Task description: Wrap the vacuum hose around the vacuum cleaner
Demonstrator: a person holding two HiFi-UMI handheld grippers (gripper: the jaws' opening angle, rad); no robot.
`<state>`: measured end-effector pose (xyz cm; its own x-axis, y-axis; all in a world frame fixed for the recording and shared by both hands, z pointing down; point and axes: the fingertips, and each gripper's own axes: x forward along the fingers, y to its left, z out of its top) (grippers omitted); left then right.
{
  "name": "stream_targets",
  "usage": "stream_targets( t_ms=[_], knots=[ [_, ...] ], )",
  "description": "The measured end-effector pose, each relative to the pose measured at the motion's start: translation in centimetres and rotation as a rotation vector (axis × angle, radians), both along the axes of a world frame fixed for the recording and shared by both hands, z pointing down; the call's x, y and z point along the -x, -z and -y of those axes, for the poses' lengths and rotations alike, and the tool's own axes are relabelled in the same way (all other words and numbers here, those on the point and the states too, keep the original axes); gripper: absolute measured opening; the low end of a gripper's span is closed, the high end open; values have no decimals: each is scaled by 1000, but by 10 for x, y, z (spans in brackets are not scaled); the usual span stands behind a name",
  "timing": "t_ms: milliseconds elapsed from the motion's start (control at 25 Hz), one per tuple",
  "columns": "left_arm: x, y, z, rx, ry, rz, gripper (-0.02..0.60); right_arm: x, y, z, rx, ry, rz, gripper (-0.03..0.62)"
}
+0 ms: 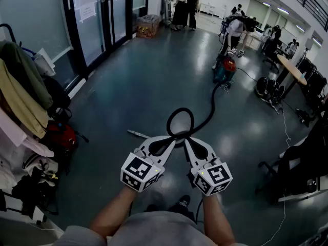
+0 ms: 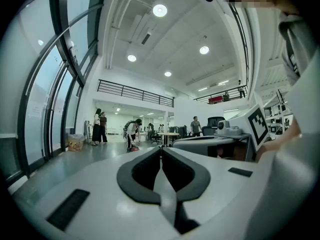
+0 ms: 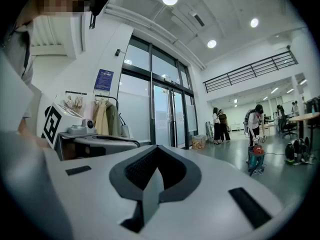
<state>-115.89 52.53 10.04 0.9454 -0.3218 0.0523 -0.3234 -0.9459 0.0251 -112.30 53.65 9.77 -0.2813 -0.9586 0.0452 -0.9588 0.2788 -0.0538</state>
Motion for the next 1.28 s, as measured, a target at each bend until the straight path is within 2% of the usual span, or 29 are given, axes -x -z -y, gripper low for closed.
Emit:
stream_targets(
  t_ms=[480, 1000, 1280],
  knots=[
    [-8, 0, -1, 2, -5, -2, 20, -6, 1, -1, -5, -3, 5, 2],
    [7, -13, 10, 20, 3, 10, 20, -4, -7, 8, 21, -27, -13, 2],
    [-6, -23, 28, 32, 0, 30, 20, -19, -18, 25, 49, -27, -18, 2]
  ],
)
